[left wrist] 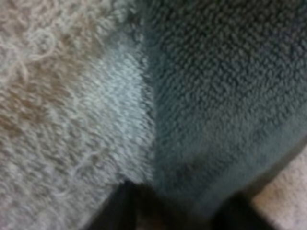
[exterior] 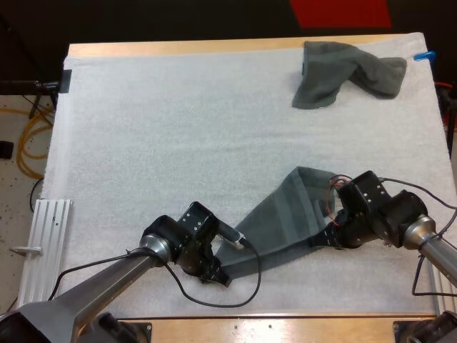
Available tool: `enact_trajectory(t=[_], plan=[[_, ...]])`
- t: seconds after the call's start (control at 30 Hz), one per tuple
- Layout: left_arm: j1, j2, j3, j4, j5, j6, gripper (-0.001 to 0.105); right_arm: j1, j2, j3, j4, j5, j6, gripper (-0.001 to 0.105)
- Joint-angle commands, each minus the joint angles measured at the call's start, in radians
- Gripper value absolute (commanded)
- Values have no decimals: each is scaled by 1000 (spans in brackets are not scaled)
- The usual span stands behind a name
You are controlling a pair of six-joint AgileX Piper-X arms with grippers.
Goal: Pick towel from pile fold and stack
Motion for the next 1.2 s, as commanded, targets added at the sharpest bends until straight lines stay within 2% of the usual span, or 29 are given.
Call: enact_trajectory(t=[0.0, 0.03, 0.2, 0.3, 0.37, 0.4, 0.47, 0.57, 0.67, 0.77, 0.87, 1.03, 1.17], plan=[[-5, 11, 10, -10, 27, -13, 10, 0, -8, 3, 2, -8, -1, 0], [-5, 9, 8, -10, 44, -16, 0, 0, -8, 3, 2, -4, -3, 0], [-5, -18, -32, 39, 124, -20, 0, 0, -31, 2, 2, 25, -61, 0], [5, -66, -77, 80, 203, -24, 0, 0, -79, -23, 34, 128, -94, 0], [33, -126, -110, 79, 320, -62, 0, 0, -133, -67, 87, 229, -142, 0], [43, -143, -118, 76, 344, -71, 0, 0, -147, -83, 109, 261, -153, 0], [93, -201, -142, 40, 474, -121, 0, 0, -195, -156, 173, 310, -202, 0], [173, -268, -166, -14, 655, -201, 0, 0, -246, -258, 247, 321, -228, 0], [252, -328, -182, -53, 770, -272, 0, 0, -268, -365, 285, 316, -228, 0], [303, -378, -196, -68, 841, -327, 0, 0, -274, -462, 317, 274, -228, 0], [324, -429, -210, -100, 879, -395, 0, 0, -274, -532, 351, 187, -225, 0], [321, -514, -239, -127, 879, -482, 0, 2, -276, -578, 401, 151, -188, 0], [321, -583, -246, -120, 837, -532, 0, 17, -278, -588, 502, 79, -155, 0]])
